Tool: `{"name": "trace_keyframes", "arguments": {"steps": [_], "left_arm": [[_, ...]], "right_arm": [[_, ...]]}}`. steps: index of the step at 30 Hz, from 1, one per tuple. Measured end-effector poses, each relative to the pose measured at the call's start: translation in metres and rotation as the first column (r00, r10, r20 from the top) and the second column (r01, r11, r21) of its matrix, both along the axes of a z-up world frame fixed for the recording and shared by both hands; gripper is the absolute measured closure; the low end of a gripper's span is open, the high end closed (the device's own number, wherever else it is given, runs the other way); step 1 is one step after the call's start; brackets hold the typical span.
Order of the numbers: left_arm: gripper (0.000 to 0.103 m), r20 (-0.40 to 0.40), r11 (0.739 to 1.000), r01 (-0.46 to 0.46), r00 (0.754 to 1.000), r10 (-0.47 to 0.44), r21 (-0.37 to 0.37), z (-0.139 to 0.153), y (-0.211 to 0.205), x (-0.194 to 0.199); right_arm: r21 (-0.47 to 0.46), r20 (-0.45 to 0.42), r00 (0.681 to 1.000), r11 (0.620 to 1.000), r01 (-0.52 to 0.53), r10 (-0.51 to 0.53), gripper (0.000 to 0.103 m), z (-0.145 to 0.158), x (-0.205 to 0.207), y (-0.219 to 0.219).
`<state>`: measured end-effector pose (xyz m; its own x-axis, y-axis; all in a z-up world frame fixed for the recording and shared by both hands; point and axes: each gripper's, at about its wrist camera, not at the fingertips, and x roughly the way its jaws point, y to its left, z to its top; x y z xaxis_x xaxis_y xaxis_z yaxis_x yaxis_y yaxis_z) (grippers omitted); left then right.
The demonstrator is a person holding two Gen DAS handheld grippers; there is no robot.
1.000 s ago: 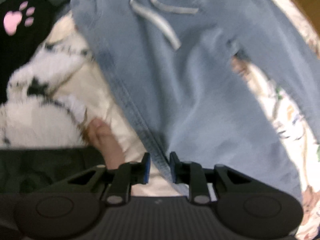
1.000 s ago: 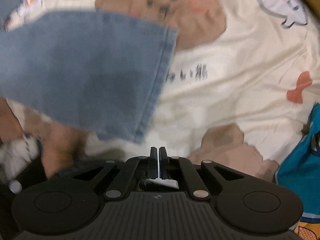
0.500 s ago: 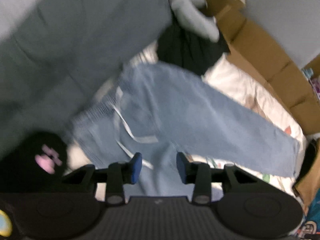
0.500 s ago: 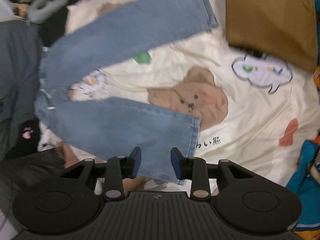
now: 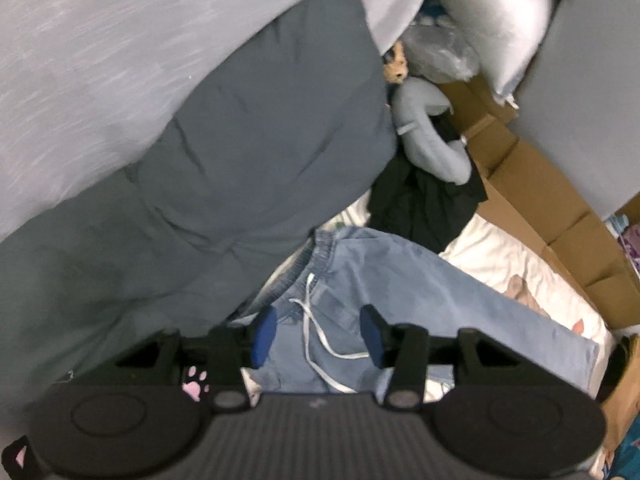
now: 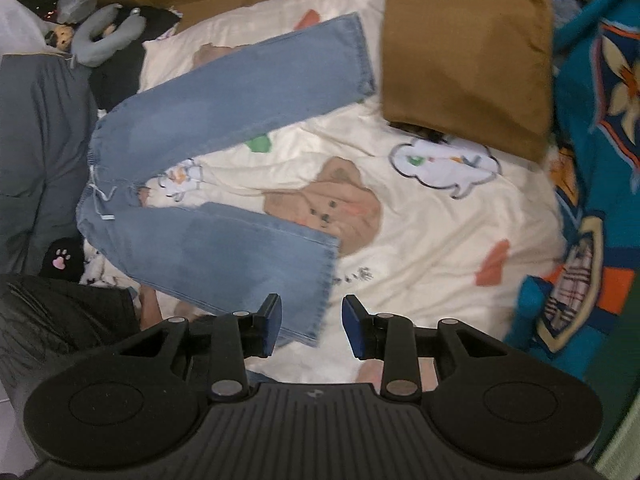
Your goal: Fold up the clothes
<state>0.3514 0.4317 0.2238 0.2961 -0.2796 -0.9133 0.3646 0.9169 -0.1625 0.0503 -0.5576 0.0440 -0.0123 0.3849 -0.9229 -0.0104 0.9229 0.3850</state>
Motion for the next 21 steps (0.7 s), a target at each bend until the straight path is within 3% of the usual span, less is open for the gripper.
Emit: {"name": "trace_keyframes", "arguments": {"steps": [5,10,12,17,21], "left_arm": [[0.052,-0.021,0.999,-0.019,1.0,0.018,-0.028,-0.026,0.012,0.004],[0.052,-0.04,0.991,-0.036,0.999,0.031,-0.131,-0.068,0.021,-0.011],[0.047,-0.047,0.983,-0.043,0.998,0.035,-0.179,-0.09,0.025,-0.023],[0.047,-0.095,0.98,-0.1,0.992,0.084,-0.174,-0.164,0.028,-0.045],[0.048,-0.134,0.976,-0.142,0.984,0.12,-0.165,-0.24,0.029,-0.06]], "right_arm": [[0.003,0.043,0.995,0.996,0.086,-0.086,0.063,-0.005,-0.022,-0.019],[0.075,0.11,0.976,0.981,0.18,-0.187,0.062,-0.023,-0.054,-0.021],[0.105,0.134,0.962,0.969,0.225,-0.238,0.062,-0.039,-0.069,-0.019],[0.136,0.176,0.923,0.937,0.322,-0.343,0.062,-0.085,-0.108,-0.005],[0.153,0.194,0.902,0.92,0.36,-0.385,0.061,-0.125,-0.133,0.017]]}}
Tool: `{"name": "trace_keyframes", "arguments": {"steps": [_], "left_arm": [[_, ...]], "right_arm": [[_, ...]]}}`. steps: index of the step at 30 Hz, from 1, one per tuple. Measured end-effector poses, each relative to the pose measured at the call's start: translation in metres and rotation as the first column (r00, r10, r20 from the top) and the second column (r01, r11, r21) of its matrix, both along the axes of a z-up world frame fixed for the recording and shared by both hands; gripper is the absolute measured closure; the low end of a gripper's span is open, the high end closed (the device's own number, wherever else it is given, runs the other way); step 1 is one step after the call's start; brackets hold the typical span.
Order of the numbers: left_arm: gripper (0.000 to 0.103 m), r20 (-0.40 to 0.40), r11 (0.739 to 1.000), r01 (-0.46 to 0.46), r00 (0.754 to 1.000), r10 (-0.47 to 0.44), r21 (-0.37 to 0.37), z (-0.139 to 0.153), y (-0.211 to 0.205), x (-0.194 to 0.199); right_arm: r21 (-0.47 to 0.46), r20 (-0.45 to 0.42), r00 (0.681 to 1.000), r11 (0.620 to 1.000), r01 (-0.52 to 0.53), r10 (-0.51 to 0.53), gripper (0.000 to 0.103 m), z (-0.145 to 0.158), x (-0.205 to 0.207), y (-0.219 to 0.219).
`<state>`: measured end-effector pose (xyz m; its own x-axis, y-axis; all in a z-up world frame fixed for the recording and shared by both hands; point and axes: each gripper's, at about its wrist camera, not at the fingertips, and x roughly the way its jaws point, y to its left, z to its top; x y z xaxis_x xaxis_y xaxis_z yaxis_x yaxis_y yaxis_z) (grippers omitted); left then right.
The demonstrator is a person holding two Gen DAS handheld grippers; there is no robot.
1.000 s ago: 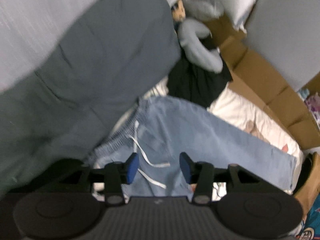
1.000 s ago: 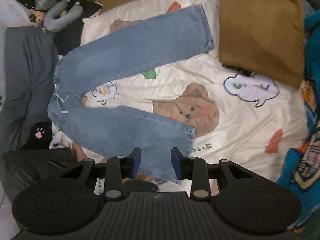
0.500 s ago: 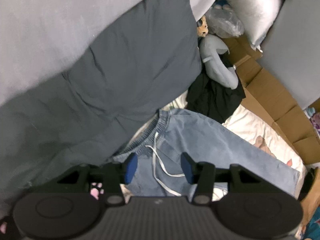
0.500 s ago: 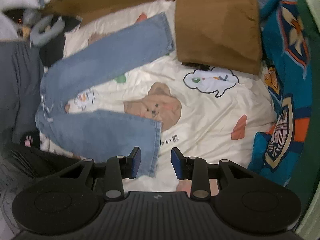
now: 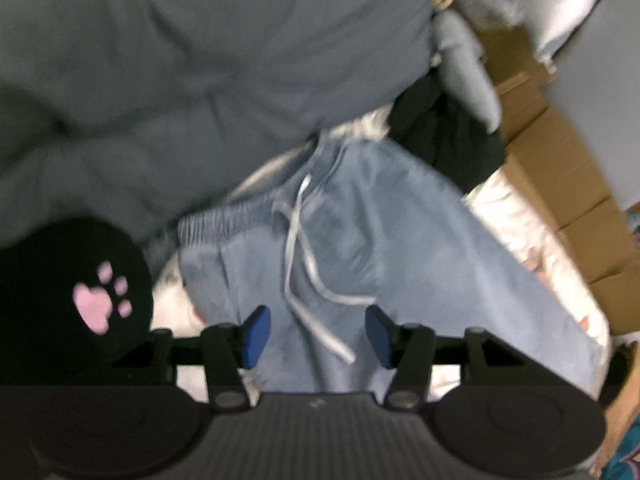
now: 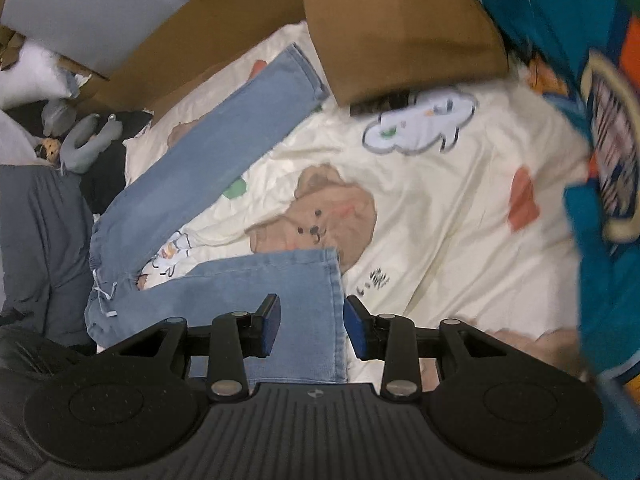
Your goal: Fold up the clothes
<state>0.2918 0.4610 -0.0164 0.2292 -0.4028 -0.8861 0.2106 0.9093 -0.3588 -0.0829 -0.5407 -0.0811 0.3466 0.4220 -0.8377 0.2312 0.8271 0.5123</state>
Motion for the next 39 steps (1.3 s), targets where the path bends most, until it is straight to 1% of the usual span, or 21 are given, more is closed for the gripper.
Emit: {"name": "trace_keyframes", "arguments": {"steps": [2,5,8,10,13,15,17,19,20,22,24,26,31,34,39], "left_arm": [[0.048,-0.023,1.0,-0.02,1.0,0.019,-0.004,-0.032,0.004,-0.009],[0.049,-0.068,0.999,-0.053,0.996,0.052,-0.006,-0.08,0.009,-0.022],[0.048,-0.096,0.997,-0.077,0.992,0.076,-0.001,-0.117,0.012,-0.028],[0.048,-0.144,0.996,-0.094,0.985,0.092,-0.004,-0.143,0.014,-0.032],[0.047,-0.168,0.993,-0.117,0.979,0.117,0.008,-0.168,0.013,-0.036],[0.045,-0.17,0.991,-0.131,0.977,0.13,0.01,-0.182,0.013,-0.039],[0.045,-0.181,0.988,-0.153,0.972,0.15,-0.002,-0.191,0.012,-0.039],[0.045,-0.192,0.985,-0.169,0.968,0.163,-0.017,-0.2,0.012,-0.039],[0.047,-0.199,0.985,-0.169,0.967,0.161,-0.026,-0.202,0.012,-0.04],[0.053,-0.211,0.984,-0.171,0.965,0.159,-0.042,-0.206,0.012,-0.042],[0.072,-0.215,0.981,-0.182,0.963,0.163,-0.068,-0.207,0.014,-0.044],[0.075,-0.198,0.979,-0.181,0.967,0.16,-0.098,-0.203,0.016,-0.047],[0.075,-0.212,0.984,-0.146,0.97,0.121,-0.104,-0.199,0.015,-0.05],[0.07,-0.228,0.987,-0.128,0.968,0.103,-0.098,-0.198,0.014,-0.052],[0.07,-0.238,0.99,-0.113,0.967,0.09,-0.084,-0.195,0.012,-0.054]], "right_arm": [[0.005,0.012,1.0,1.0,0.023,-0.023,0.061,-0.021,-0.01,0.012],[0.008,-0.004,0.997,0.997,0.072,-0.072,0.061,-0.053,-0.022,0.028],[-0.004,-0.025,0.996,0.996,0.09,-0.09,0.061,-0.082,-0.03,0.043],[-0.013,-0.031,0.996,0.996,0.089,-0.089,0.061,-0.098,-0.031,0.053],[-0.018,-0.042,0.995,0.996,0.092,-0.093,0.055,-0.12,-0.026,0.067],[-0.023,-0.051,0.995,0.996,0.084,-0.086,0.055,-0.132,-0.02,0.076],[-0.031,-0.065,0.996,0.997,0.066,-0.068,0.054,-0.145,-0.015,0.085],[-0.03,-0.096,0.994,0.998,0.051,-0.053,0.054,-0.158,-0.01,0.093],[-0.028,-0.114,0.992,0.999,0.044,-0.047,0.054,-0.165,-0.009,0.097],[-0.023,-0.15,0.988,0.999,0.034,-0.037,0.054,-0.177,-0.009,0.103],[-0.003,-0.176,0.984,0.999,0.034,-0.034,0.054,-0.186,-0.012,0.107],[0.019,-0.194,0.981,0.999,0.031,-0.027,0.054,-0.192,-0.016,0.112],[0.085,-0.247,0.969,0.996,0.01,0.011,0.054,-0.205,-0.026,0.123],[0.121,-0.266,0.964,0.992,0.023,0.011,0.053,-0.214,-0.032,0.126],[0.151,-0.278,0.96,0.987,0.062,-0.018,0.054,-0.222,-0.045,0.127]]}}
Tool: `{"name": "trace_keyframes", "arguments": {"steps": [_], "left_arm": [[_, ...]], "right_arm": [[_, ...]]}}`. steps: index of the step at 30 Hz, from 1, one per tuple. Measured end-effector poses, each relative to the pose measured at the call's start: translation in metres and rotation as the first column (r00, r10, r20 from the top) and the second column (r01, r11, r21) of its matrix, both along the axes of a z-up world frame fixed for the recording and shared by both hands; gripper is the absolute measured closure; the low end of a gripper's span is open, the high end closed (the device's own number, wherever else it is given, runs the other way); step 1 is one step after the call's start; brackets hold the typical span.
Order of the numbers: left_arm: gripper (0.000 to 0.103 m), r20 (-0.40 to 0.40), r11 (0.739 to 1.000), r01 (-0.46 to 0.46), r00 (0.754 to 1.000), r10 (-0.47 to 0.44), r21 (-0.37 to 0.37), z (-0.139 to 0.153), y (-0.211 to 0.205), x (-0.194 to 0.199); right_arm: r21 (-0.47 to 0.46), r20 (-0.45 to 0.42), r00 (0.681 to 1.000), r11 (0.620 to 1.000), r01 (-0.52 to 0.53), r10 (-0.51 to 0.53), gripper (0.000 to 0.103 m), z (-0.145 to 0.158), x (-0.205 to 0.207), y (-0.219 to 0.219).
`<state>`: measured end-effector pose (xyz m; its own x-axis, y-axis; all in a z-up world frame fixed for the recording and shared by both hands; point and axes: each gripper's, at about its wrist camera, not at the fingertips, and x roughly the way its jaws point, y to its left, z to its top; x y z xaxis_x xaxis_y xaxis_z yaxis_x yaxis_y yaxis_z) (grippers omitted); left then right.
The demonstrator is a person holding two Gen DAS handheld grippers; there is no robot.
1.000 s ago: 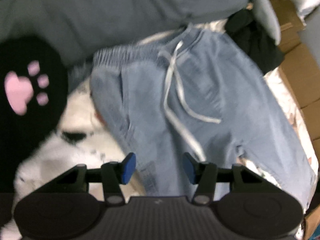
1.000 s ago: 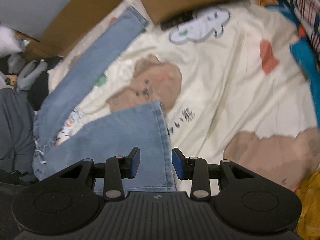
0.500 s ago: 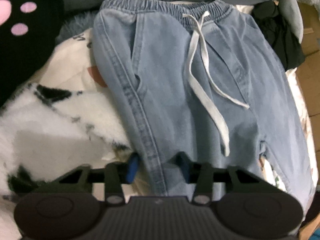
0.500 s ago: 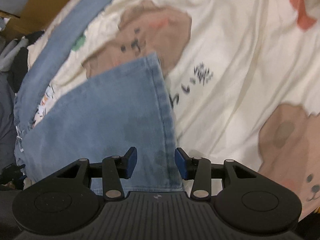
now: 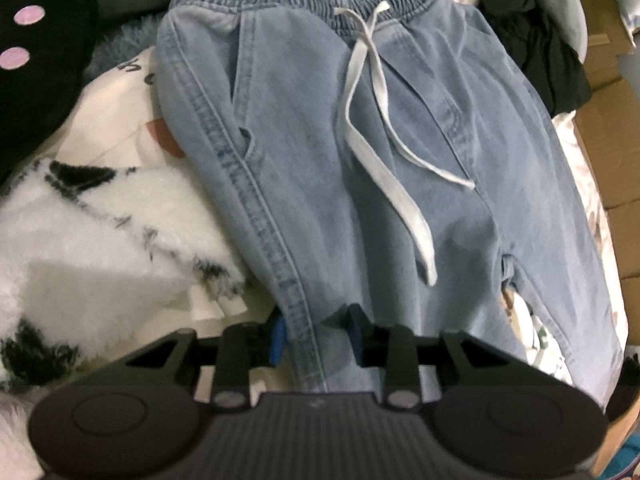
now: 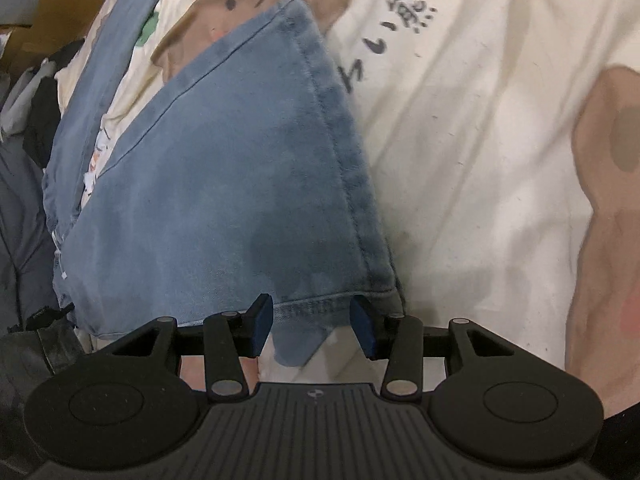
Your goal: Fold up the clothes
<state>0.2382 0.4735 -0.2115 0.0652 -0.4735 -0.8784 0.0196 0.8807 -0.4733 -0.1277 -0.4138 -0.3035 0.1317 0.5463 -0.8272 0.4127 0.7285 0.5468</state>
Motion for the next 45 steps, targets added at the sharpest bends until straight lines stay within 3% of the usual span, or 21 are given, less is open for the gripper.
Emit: {"name": "trace_keyframes", "arguments": {"steps": [7,14,22,30,38,40,41,42,45], "left_arm": [[0.07,-0.005,1.0,0.002,1.0,-0.002,0.002,0.003,0.005,-0.005],[0.066,-0.003,1.0,-0.014,1.0,0.014,-0.013,0.009,0.009,-0.009],[0.066,-0.014,0.998,-0.051,0.999,0.051,-0.025,0.012,0.017,-0.012],[0.058,-0.049,0.997,-0.023,0.999,0.019,-0.073,0.017,0.028,-0.013],[0.056,-0.092,0.997,0.006,0.996,-0.013,-0.072,0.004,0.026,-0.029],[0.056,-0.091,0.997,-0.011,0.996,0.004,-0.075,-0.002,0.025,-0.035],[0.057,-0.093,0.997,-0.02,0.996,0.013,-0.075,-0.005,0.025,-0.038],[0.058,-0.096,0.996,-0.04,0.995,0.032,-0.079,-0.008,0.025,-0.042],[0.06,-0.09,0.994,-0.062,0.994,0.054,-0.088,-0.012,0.026,-0.05]], "right_arm": [[0.045,-0.023,0.986,0.985,0.166,-0.165,0.053,-0.003,-0.025,-0.022],[0.032,-0.047,0.98,0.98,0.197,-0.195,0.053,-0.013,-0.036,-0.027],[0.115,-0.024,0.954,0.947,0.299,-0.299,0.053,-0.019,-0.044,-0.028],[0.264,0.042,0.939,0.91,0.32,-0.343,0.053,-0.007,-0.047,-0.026],[0.208,0.025,0.957,0.938,0.277,-0.288,0.053,-0.032,-0.023,-0.013],[0.211,0.039,0.956,0.937,0.278,-0.292,0.063,-0.032,-0.019,-0.01],[0.19,0.05,0.96,0.946,0.262,-0.276,0.087,-0.027,-0.017,-0.009],[0.168,0.061,0.964,0.955,0.246,-0.259,0.093,-0.023,-0.015,-0.007],[0.105,0.092,0.974,0.975,0.198,-0.208,0.094,-0.009,-0.009,-0.003]]}}
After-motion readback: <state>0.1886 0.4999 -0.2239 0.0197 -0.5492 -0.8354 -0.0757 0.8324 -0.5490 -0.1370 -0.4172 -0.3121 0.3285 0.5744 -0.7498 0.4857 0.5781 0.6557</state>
